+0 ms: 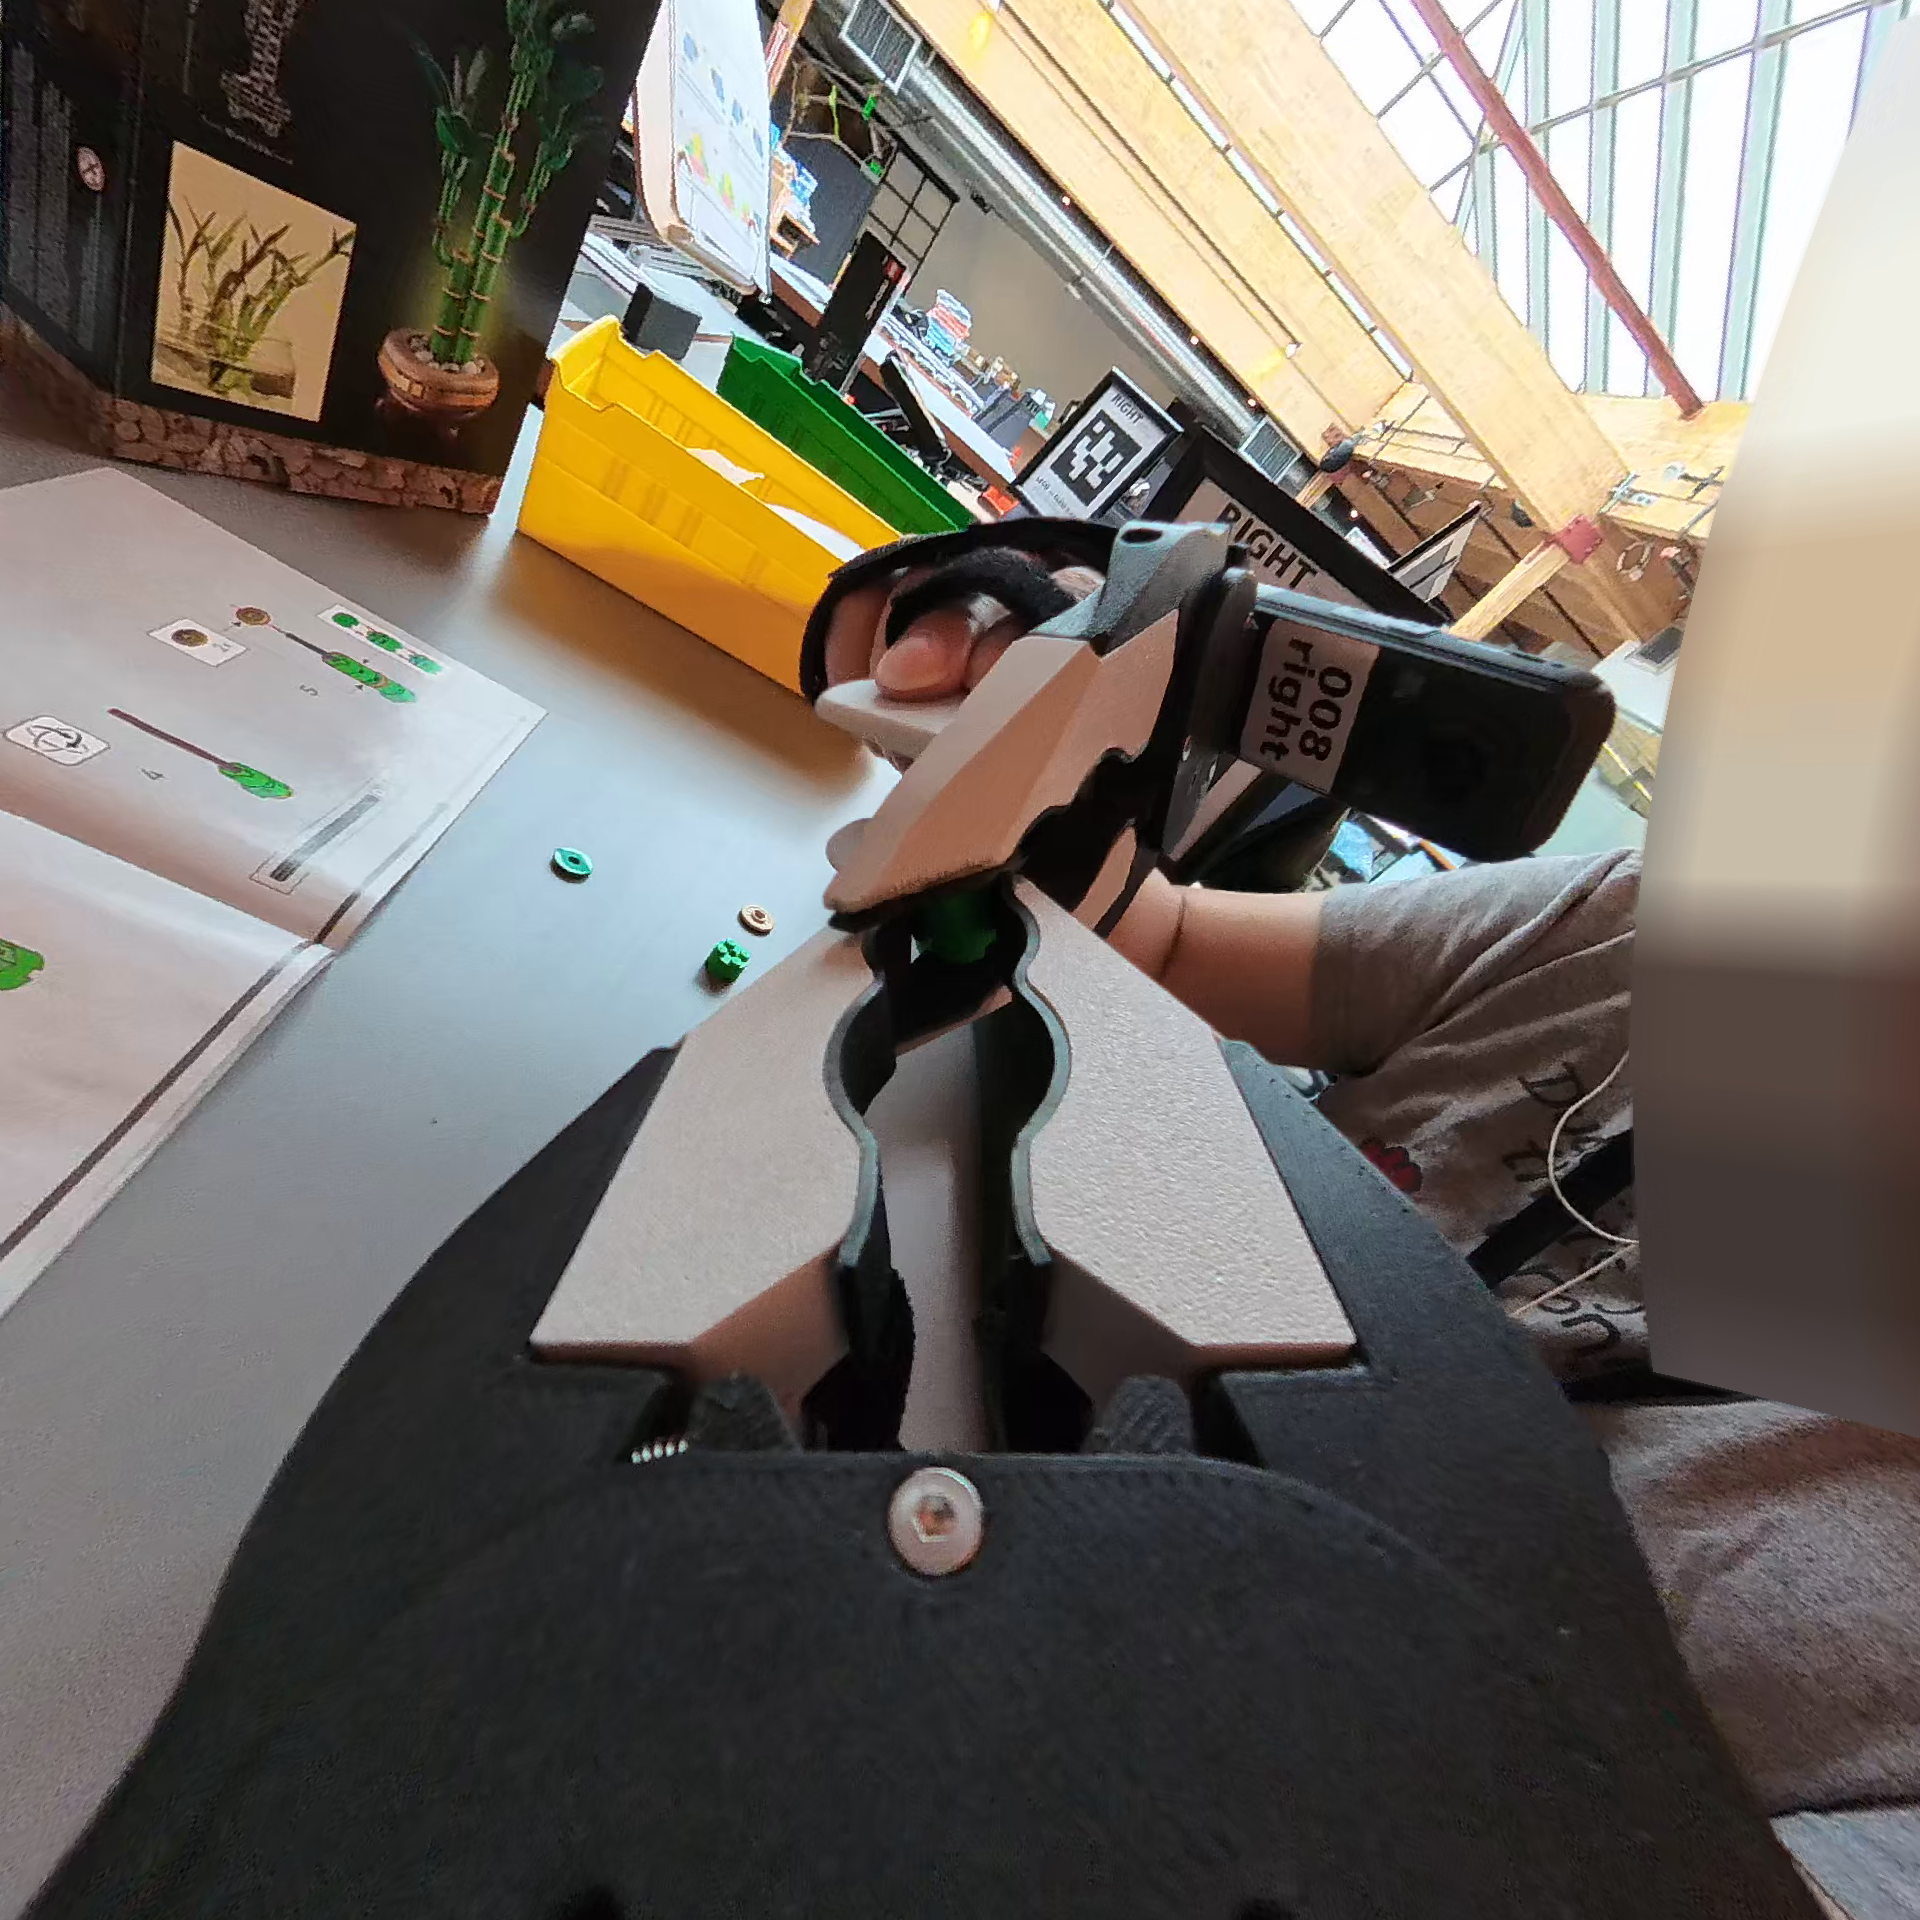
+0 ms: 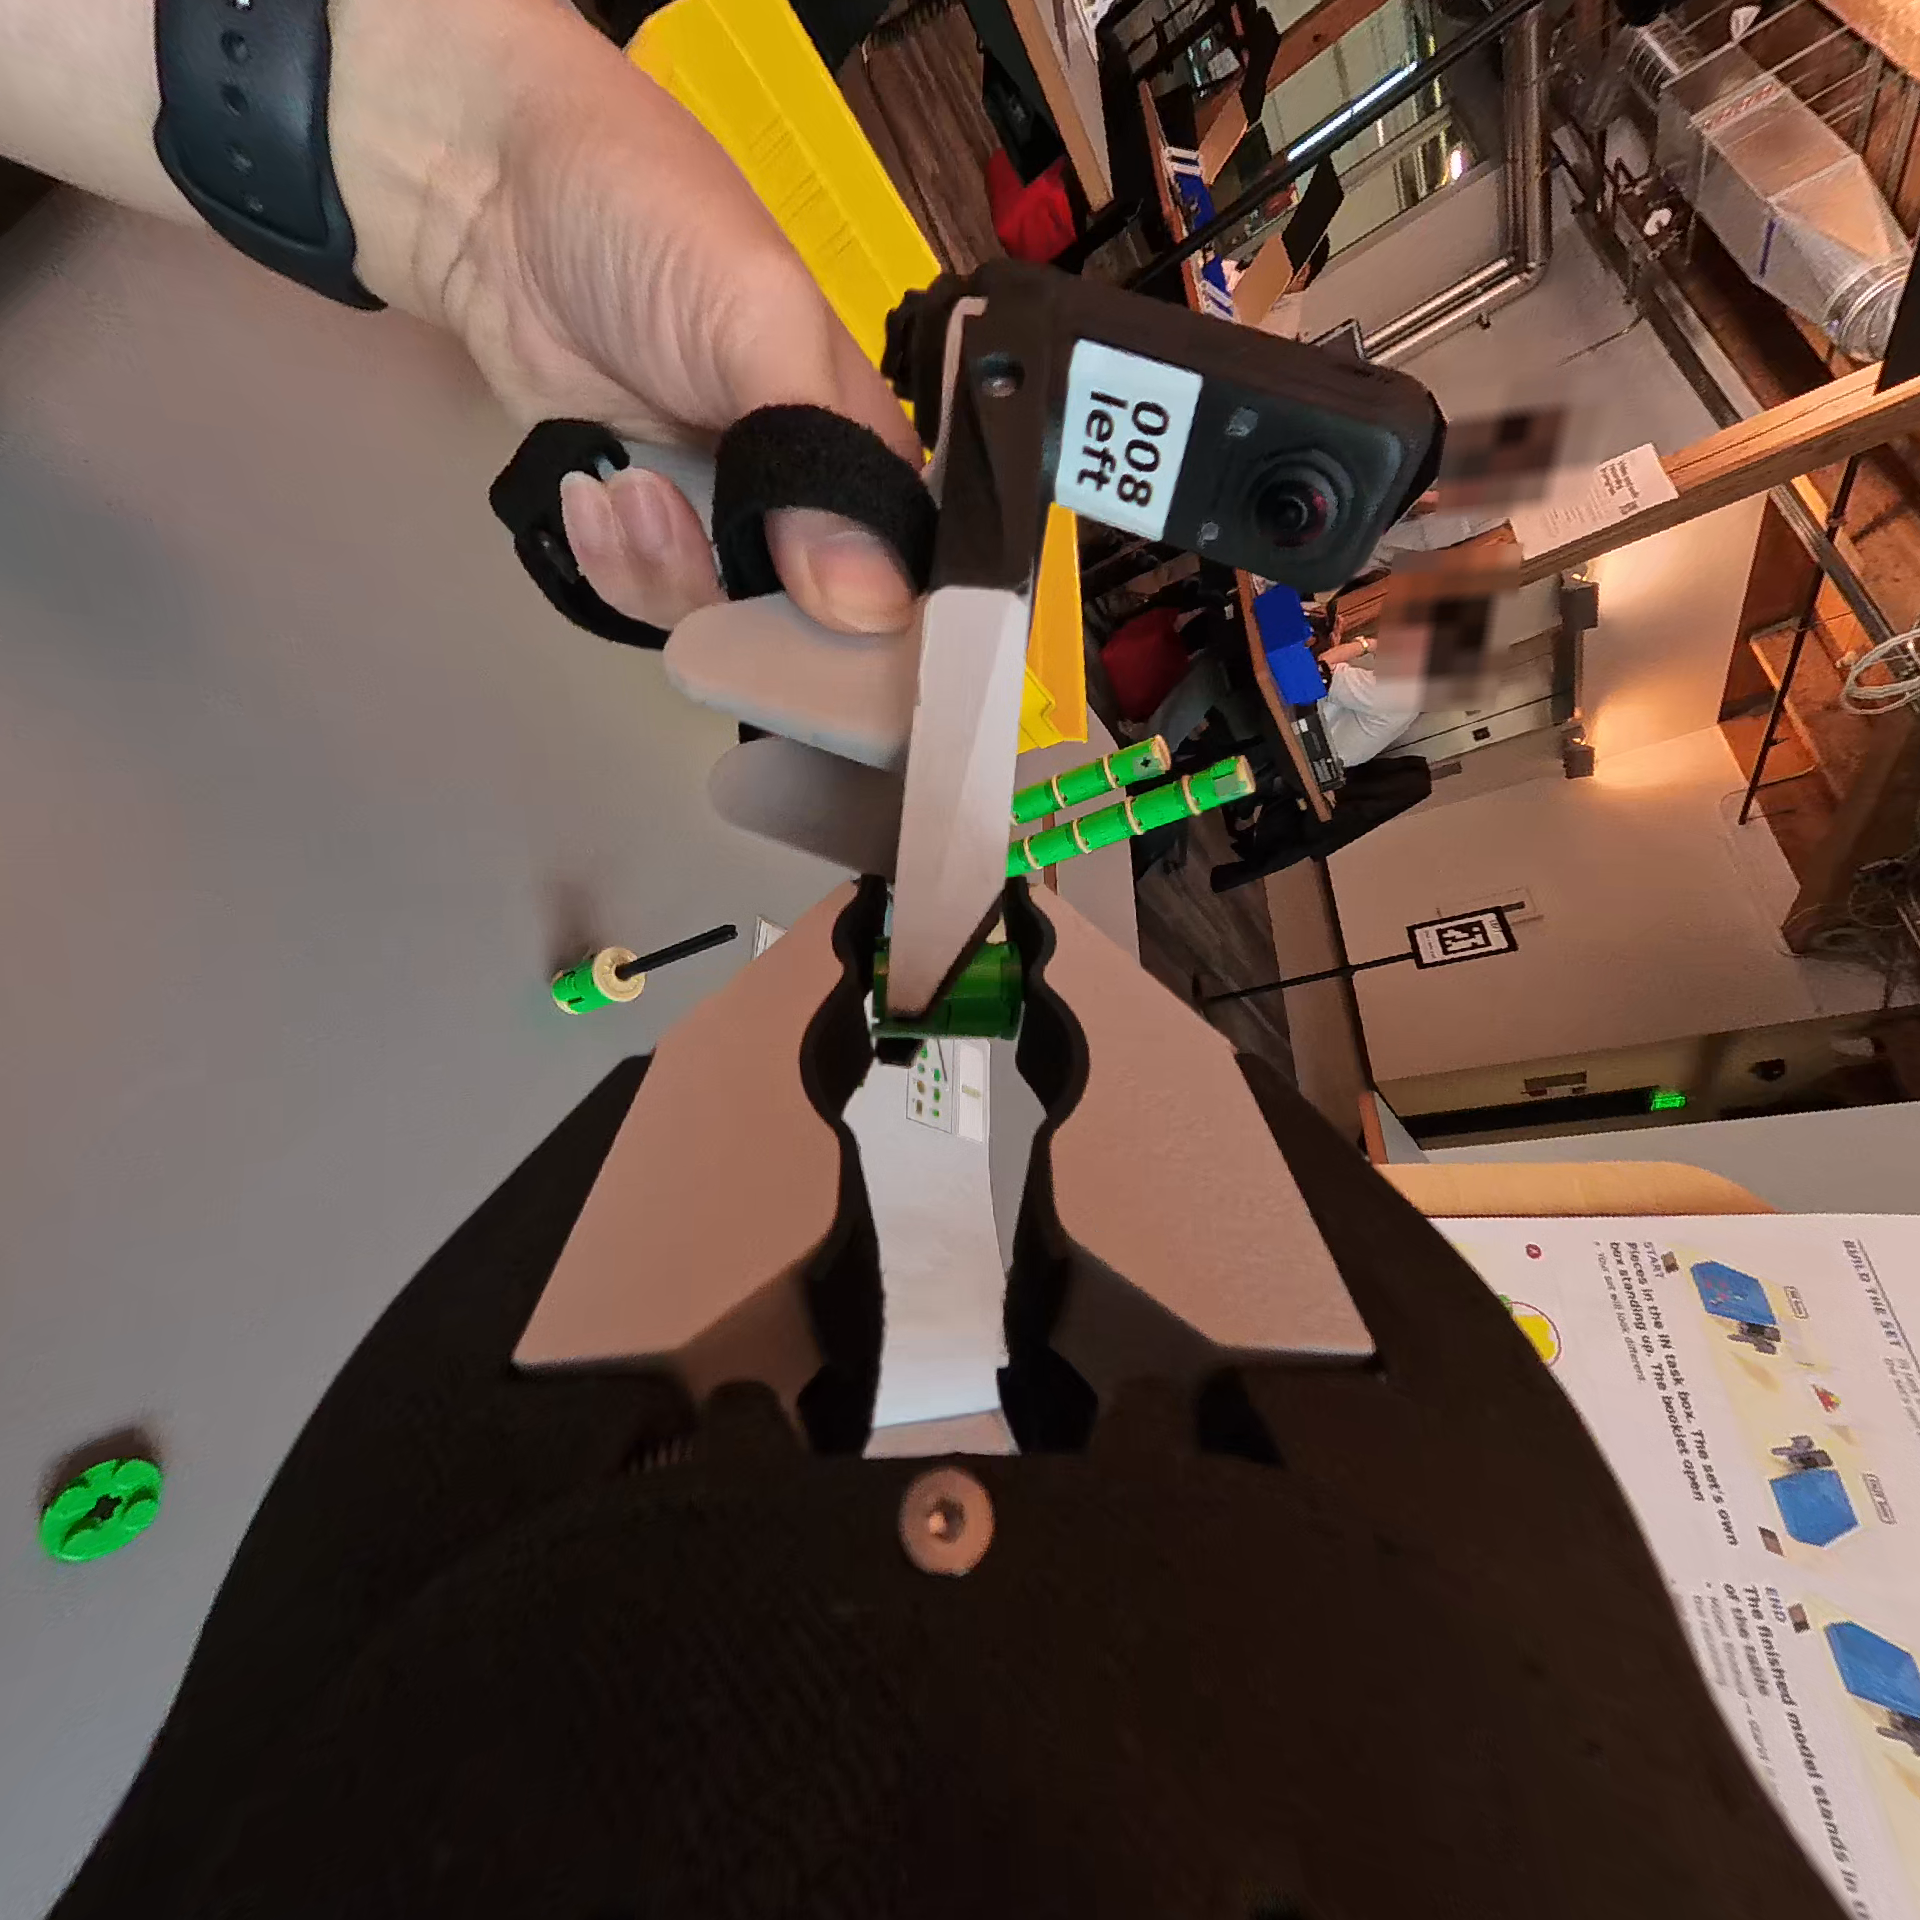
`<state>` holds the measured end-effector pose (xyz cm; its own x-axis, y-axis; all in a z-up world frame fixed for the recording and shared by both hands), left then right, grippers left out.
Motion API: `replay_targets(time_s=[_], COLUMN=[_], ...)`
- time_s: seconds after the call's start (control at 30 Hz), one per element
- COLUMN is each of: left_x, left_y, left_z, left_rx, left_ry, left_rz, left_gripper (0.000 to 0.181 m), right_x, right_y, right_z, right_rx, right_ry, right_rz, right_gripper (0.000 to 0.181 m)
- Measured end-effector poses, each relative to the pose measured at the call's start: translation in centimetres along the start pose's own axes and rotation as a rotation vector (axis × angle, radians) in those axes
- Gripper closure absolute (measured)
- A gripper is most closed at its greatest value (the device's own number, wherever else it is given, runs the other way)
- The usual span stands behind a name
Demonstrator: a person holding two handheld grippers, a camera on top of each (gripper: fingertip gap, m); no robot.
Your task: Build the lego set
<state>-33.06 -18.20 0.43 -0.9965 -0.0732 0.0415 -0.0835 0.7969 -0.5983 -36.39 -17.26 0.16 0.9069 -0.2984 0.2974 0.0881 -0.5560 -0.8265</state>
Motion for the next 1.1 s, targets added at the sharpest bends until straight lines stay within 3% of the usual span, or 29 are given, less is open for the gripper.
replay_targets(time_s=[0.3, 0.43, 0.57, 0.77, 1.1], left_x=[0.2, 0.3, 0.6, 0.6, 0.6], left_y=[0.1, -0.6, -1.7, -2.6, -2.5], left_z=[0.0, -0.7, -1.1, -0.9, -1.3], left_rx=[-0.009, -0.026, -0.117, -0.214, -0.155], left_ry=[0.001, -0.044, -0.06, -0.045, -0.073], left_rz=[-0.007, 0.025, 0.051, 0.051, 0.086], left_gripper=[0.168, 0.167, 0.167, 0.168, 0.167], right_x=[-0.3, 0.2, 0.5, 1.5, 1.6], right_y=[0.0, -1.0, -1.4, -1.4, -1.6], right_z=[-0.1, -0.5, 0.1, -1.9, -1.3], right_rx=[0.011, -0.049, -0.024, -0.005, -0.02], right_ry=[-0.019, -0.06, -0.011, -0.121, -0.104], right_rz=[0.016, 0.047, 0.059, 0.058, 0.035], right_gripper=[0.158, 0.149, 0.153, 0.152, 0.156])
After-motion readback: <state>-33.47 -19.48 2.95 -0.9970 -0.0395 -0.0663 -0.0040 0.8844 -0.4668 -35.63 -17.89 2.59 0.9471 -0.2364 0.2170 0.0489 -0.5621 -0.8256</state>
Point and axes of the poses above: each gripper's, where its closed fingertips meet, x back along the fingers, z out of its underside, y = z × x across the jaws, the point moved 1 cm from there along x, back along the fingers
